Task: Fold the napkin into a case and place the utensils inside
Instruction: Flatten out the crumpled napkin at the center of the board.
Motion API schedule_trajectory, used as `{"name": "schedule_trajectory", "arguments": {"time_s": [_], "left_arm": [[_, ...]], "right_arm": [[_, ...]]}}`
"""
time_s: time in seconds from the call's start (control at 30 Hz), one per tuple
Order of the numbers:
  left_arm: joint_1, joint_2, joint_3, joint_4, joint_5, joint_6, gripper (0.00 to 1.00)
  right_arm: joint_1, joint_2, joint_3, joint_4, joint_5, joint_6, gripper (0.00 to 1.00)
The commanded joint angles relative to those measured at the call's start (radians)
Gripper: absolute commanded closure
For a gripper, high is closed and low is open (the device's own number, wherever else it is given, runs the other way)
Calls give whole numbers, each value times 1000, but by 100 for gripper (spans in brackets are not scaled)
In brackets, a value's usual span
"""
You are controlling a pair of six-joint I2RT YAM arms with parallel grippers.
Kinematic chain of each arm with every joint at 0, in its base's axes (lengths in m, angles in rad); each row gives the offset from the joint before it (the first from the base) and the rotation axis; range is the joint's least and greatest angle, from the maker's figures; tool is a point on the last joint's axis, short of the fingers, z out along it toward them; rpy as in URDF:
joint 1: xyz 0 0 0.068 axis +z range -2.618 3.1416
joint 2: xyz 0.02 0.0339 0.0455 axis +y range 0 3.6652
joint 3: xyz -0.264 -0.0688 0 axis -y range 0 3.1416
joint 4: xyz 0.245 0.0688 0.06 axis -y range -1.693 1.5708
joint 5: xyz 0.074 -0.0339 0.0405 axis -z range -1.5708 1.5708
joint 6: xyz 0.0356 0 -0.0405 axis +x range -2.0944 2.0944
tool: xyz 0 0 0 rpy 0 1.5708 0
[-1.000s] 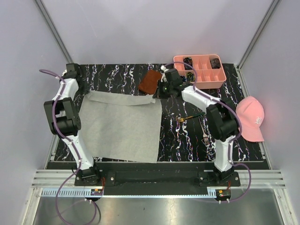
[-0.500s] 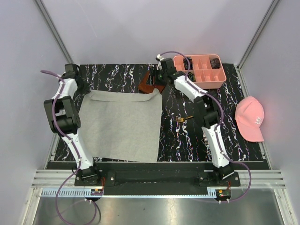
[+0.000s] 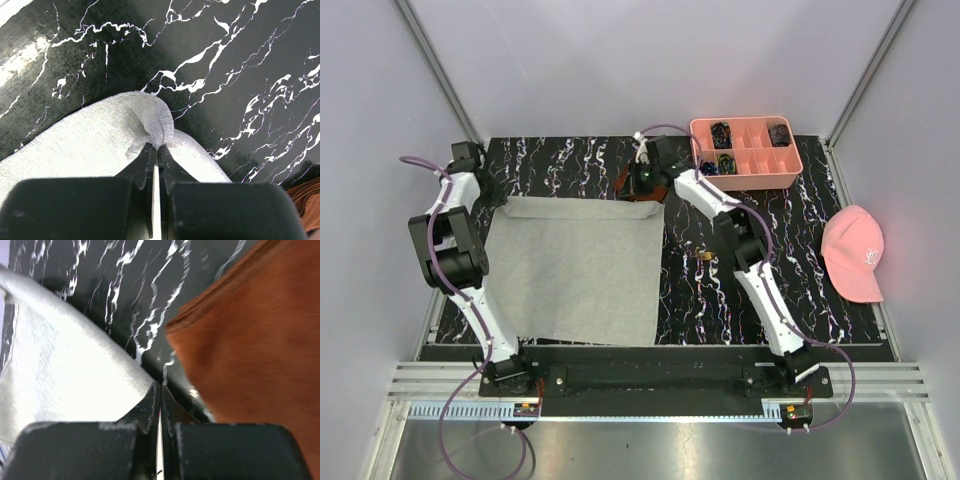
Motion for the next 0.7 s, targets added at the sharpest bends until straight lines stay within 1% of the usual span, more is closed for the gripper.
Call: {"name": "schedule_trajectory", "arguments": {"time_s": [0.0,0.13,0.2,0.27,0.33,0.37,0.47,0.5,0.53,0.6,0.63,0.67], "left_arm": [[1,-34,12,44,38,3,100],[3,-34,24,51,47,12,100],[3,-33,29,52,47,15,100],[3,-31,30,54,45,18,100],[4,-23,38,57,45,17,100],[6,-19,43,55,53,17,100],[11,-2,58,58,64,18,100],[12,6,73,58,65,26,100],[11,10,81,57,70,30,97],[12,15,101,57,81,33,89],[14,15,105,57,85,35,75],[12,12,109,57,99,33,68]], "right_arm": [[33,57,101,-3,-14,26,100],[24,109,168,-6,110,22,100],[-2,149,210,-7,150,45,100],[-30,188,273,-4,176,102,100],[-77,221,348,-1,154,183,100],[-91,238,368,0,153,197,100],[-113,212,382,48,121,188,99],[-113,198,379,62,98,181,96],[-111,183,367,86,68,173,90],[-107,129,347,91,11,170,85],[-105,74,300,80,2,155,80],[-101,39,258,79,3,148,78]]}}
